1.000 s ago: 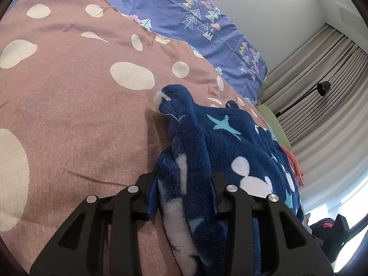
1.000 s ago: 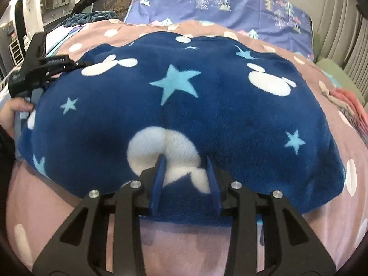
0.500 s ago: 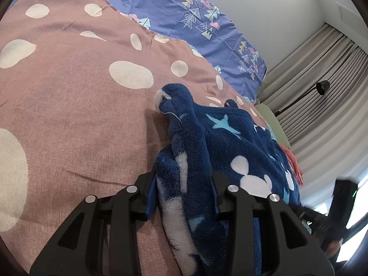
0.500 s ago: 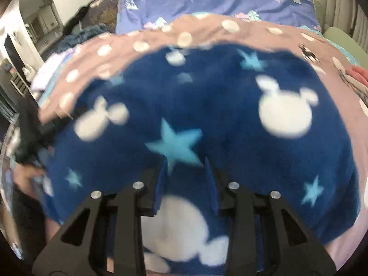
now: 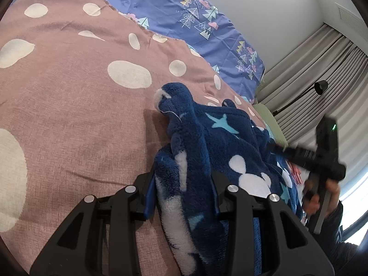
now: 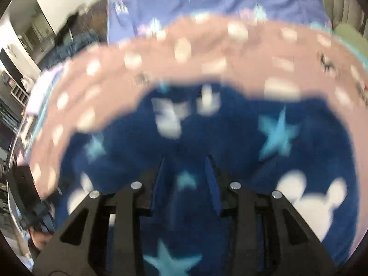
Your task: Fold small clothes
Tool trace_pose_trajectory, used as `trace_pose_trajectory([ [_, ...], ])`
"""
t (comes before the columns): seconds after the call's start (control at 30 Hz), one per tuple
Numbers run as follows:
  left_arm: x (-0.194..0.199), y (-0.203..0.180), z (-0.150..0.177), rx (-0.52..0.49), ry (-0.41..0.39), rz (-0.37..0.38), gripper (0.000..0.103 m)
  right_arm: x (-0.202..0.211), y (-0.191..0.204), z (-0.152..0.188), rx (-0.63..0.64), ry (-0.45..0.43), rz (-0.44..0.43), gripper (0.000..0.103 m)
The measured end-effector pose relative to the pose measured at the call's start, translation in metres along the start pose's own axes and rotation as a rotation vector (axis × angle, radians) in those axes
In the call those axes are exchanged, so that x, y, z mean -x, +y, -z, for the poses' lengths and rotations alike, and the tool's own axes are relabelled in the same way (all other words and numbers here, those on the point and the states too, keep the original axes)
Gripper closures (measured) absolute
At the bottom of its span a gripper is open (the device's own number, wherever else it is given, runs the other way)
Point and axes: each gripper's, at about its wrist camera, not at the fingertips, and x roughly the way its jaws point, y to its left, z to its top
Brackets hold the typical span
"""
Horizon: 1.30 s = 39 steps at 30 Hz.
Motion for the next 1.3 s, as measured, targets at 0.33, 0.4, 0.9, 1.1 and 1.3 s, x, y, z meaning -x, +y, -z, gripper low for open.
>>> trace_pose_trajectory([
  [0.33,0.000,0.002,-0.001,0.003,0.000,0.009,0.064,-0.052,0.009,-0.005,0.087,0.044,0.124,0.052],
  [0.4,0.000,0.001,-0.001,0.003,0.000,0.010,0.064,-0.024,0.011,0.008,0.103,0.006,0.115,0.052],
  [0.9,0.003,0.011,-0.002,0.039,-0.006,0.062,0.064,0.069,0.194,0.301,1.064,-0.172,0.031,0.036],
  [1.1,0.001,0.012,-0.002,0.036,0.007,0.051,0.064,0.039,0.224,0.299,1.151,-0.322,0.179,0.040],
  [1.3,-0.004,0.007,-0.010,0.039,0.036,0.069,0.076,0.040,0.223,0.289,1.124,-0.362,0.132,0.079],
])
